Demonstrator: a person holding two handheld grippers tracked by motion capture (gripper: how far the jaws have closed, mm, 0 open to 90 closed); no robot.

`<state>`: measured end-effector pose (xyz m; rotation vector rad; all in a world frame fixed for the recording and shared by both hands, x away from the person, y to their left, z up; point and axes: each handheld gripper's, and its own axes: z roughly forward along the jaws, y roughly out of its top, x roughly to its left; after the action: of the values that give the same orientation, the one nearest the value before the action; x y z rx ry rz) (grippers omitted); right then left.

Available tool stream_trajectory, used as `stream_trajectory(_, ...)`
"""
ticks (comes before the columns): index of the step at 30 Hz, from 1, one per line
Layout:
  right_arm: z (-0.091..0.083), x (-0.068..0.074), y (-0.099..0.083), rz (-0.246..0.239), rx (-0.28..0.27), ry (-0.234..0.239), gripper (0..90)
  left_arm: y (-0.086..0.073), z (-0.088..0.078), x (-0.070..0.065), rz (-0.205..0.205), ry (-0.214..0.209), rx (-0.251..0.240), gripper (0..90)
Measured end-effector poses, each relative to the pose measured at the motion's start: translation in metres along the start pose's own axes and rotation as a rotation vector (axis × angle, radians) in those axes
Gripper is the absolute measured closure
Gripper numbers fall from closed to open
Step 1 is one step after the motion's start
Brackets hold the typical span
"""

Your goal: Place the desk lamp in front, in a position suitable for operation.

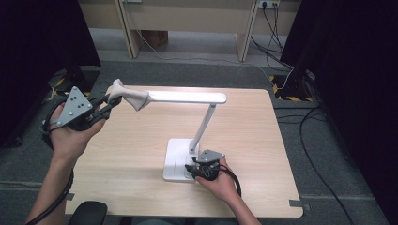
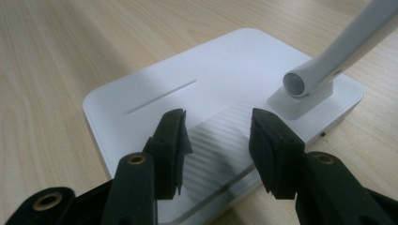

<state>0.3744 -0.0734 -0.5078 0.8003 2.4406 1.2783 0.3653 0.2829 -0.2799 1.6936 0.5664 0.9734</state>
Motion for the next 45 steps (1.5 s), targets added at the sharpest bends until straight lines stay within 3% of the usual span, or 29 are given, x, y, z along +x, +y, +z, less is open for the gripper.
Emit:
stream_trajectory(12,0.0,0.0,0.0,0.002,-0.001,0.0,56.6,0.006,0.006,-0.007,0.018,-0.011,0.011,80.9)
stream_trajectory(18,0.0,0.0,0.0,0.001,0.0,0.0,56.6,0.011,0.004,-0.007,0.054,0.006,0.026,80.9)
stream_trajectory(27,0.0,0.001,0.0,0.002,-0.001,0.0,56.6,0.013,0.002,-0.002,0.042,0.013,0.026,80.9)
stream_trajectory(45,0.0,0.001,0.0,0.002,0.0,0.0,56.7,0.01,0.005,0.006,0.051,0.022,0.105,80.9)
